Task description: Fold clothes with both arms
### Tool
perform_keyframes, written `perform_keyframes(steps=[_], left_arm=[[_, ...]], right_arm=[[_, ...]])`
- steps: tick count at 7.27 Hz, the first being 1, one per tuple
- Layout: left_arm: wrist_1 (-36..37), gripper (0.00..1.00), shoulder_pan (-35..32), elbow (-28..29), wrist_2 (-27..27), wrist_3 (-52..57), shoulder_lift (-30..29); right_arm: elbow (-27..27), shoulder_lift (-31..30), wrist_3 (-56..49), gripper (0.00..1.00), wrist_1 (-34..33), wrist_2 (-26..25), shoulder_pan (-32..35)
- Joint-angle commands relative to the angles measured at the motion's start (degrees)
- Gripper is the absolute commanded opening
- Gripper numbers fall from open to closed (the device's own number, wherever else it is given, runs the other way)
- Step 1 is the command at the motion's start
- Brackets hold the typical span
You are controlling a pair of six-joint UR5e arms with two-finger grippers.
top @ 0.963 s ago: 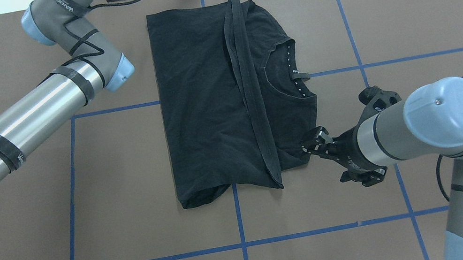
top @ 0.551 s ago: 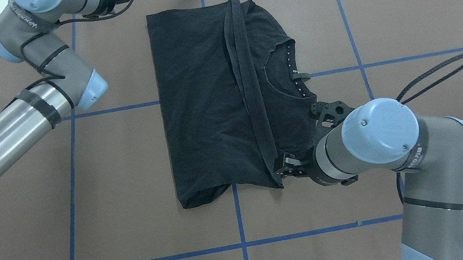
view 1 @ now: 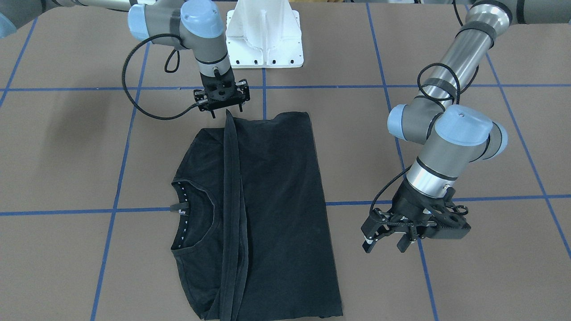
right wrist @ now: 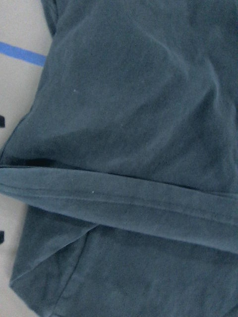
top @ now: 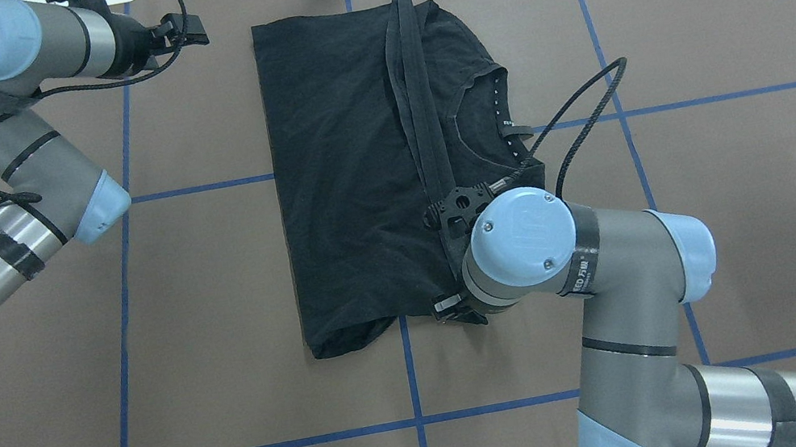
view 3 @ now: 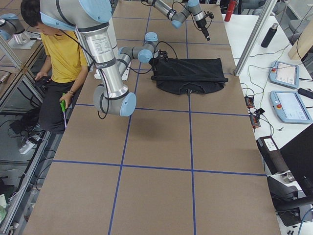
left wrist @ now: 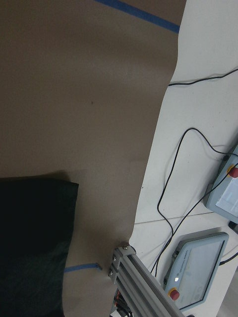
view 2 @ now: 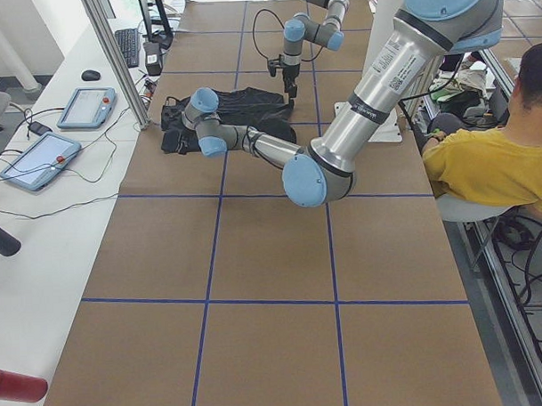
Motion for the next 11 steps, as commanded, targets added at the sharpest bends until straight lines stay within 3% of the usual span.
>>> perform_keyframes(steps=[1,2,3,4,5,8,9,11], left_arm=[[0.02,1.00,0.11,-0.56,-0.02,-0.16,0.38],[0.02,1.00,0.11,-0.56,-0.02,-0.25,0.38],[0.02,1.00,0.11,-0.56,-0.02,-0.34,0.38],[0.02,1.00,0.02,-0.56,-0.02,-0.42,0.38],[0.02,1.00,0.11,-0.56,-0.02,-0.60,0.38],[0.02,1.00,0.11,-0.65,-0.02,-0.69,0.30],[0.02,1.00,0.11,-0.65,-0.02,-0.77,0.21],[0.02,1.00,0.11,-1.00,-0.02,-0.86,0.38]], right_arm=[[-1.80,0.99,-5.36,0.59,-0.12,-0.28,-0.49],[-1.71,0.91,-5.37,0.52,-0.12,-0.37,-0.84],[-1.63,0.82,-5.28,0.37,-0.12,-0.37,-0.93],[-1.45,0.47,-5.20,0.05,-0.12,-0.37,-1.11],[-1.45,0.38,-5.11,0.00,-0.12,-0.55,-1.28],[0.64,-0.67,-5.98,0.00,-0.64,2.86,2.38],[4.23,-5.11,-6.07,0.00,-1.00,4.36,3.10],[14.06,-17.93,2.03,0.00,-0.48,0.71,0.84]])
